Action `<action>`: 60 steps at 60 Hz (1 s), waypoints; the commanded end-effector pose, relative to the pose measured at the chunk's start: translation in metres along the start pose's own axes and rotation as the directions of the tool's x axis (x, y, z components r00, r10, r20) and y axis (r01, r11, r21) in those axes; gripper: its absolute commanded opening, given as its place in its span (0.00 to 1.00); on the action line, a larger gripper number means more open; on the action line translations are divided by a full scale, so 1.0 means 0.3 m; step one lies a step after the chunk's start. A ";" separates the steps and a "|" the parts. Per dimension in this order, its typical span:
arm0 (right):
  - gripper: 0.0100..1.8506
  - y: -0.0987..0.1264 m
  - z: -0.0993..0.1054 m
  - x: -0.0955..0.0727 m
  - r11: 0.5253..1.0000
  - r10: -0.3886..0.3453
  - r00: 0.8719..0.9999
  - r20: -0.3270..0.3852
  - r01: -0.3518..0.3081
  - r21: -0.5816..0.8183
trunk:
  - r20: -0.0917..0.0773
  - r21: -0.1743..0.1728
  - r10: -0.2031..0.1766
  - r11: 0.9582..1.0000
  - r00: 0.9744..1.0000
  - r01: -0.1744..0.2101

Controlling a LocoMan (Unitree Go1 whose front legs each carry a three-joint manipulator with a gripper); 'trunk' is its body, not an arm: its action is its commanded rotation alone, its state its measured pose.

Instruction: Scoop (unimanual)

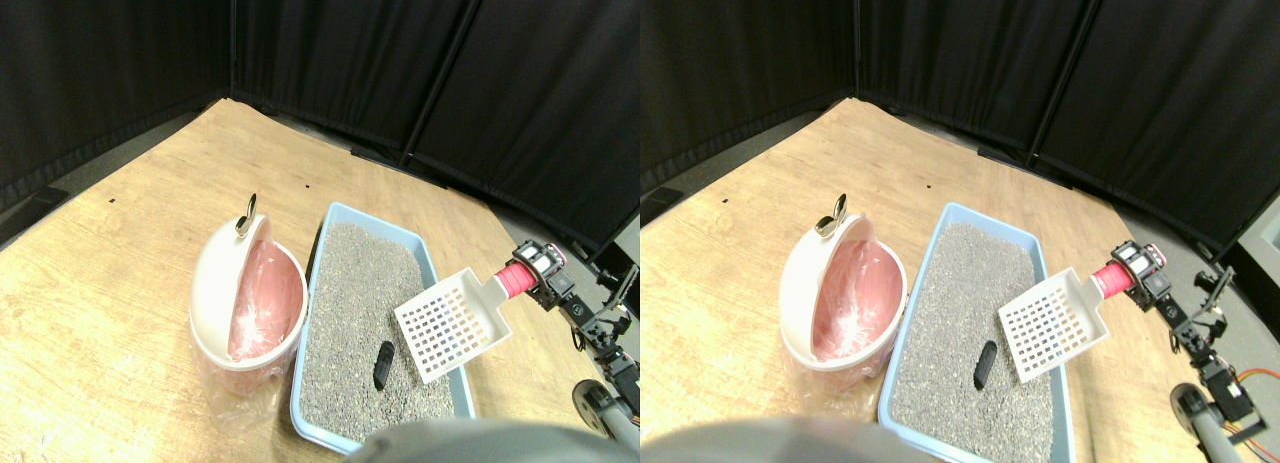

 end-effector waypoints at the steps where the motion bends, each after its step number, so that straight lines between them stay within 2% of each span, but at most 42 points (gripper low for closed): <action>1: 0.03 0.002 0.024 0.010 0.999 -0.046 0.999 -0.002 0.046 -0.027 | -0.018 -0.019 0.015 1.000 1.000 -0.015; 5: 0.05 0.005 0.027 0.023 0.998 -0.038 0.999 -0.003 0.038 -0.053 | -0.019 -0.020 0.014 1.000 1.000 -0.014; 11: 0.07 0.013 0.043 0.033 0.991 -0.061 0.997 -0.050 0.055 -0.123 | -0.022 -0.020 0.012 1.000 1.000 -0.013; 15: 0.03 0.015 0.050 0.034 0.993 -0.056 0.997 -0.045 0.051 -0.104 | -0.025 -0.021 0.012 1.000 1.000 -0.012; 18: 0.04 0.017 0.055 0.033 0.990 -0.065 0.996 -0.067 0.056 -0.126 | -0.026 -0.021 0.012 1.000 1.000 -0.012; 20: 0.06 0.020 0.060 0.032 0.992 -0.040 0.998 -0.039 0.035 -0.121 | -0.027 -0.021 0.012 1.000 1.000 -0.013; 28: 0.10 0.036 0.071 0.027 0.988 -0.013 0.998 -0.054 0.005 -0.153 | -0.032 -0.023 0.014 1.000 0.999 -0.015; 31: 0.04 0.051 0.081 0.021 0.986 0.003 0.998 -0.064 -0.014 -0.166 | -0.032 -0.023 0.014 1.000 0.999 -0.015; 32: 0.03 0.056 0.082 0.021 0.984 0.030 0.999 -0.043 -0.037 -0.172 | -0.038 -0.023 0.015 1.000 0.999 -0.016; 37: 0.03 0.070 0.092 0.017 0.983 0.075 0.997 -0.020 -0.077 -0.169 | -0.040 -0.024 0.018 1.000 0.999 -0.019; 42: 0.03 0.080 0.094 0.011 0.982 0.087 0.996 -0.007 -0.087 -0.169 | -0.042 -0.024 0.021 0.999 0.999 -0.022; 50: 0.03 0.103 0.091 0.001 0.979 0.080 0.997 -0.012 -0.081 -0.185 | -0.045 -0.024 0.021 0.999 0.999 -0.022; 54: 0.03 0.120 0.084 -0.006 0.981 0.063 0.997 -0.046 -0.071 -0.183 | -0.048 -0.024 0.022 0.999 0.999 -0.023; 60: 0.03 0.137 0.063 -0.012 0.986 0.056 0.997 -0.059 -0.065 -0.154 | -0.050 -0.021 0.021 1.000 0.999 -0.022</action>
